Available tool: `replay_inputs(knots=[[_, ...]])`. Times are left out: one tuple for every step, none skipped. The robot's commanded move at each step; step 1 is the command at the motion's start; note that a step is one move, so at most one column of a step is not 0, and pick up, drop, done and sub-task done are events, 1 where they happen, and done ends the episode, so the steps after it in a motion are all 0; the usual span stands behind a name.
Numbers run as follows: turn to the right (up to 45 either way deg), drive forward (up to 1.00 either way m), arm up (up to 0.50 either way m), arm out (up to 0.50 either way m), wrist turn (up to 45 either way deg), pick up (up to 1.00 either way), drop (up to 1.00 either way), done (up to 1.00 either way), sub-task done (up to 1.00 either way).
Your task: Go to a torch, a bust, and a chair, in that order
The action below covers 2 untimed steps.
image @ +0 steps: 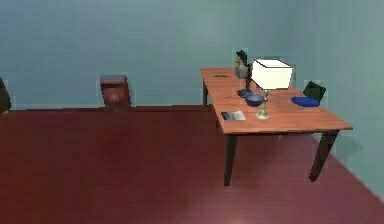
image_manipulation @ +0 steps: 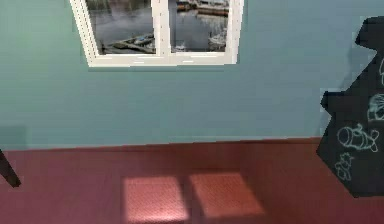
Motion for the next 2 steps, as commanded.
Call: replay_inputs(knots=[[-3.0,0.0,0.0,0.0,0.0,0.0,0.0,0.0,0.0],[-15.0,0.0,0.0,0.0,0.0,0.0,0.0,0.0,0.0]])
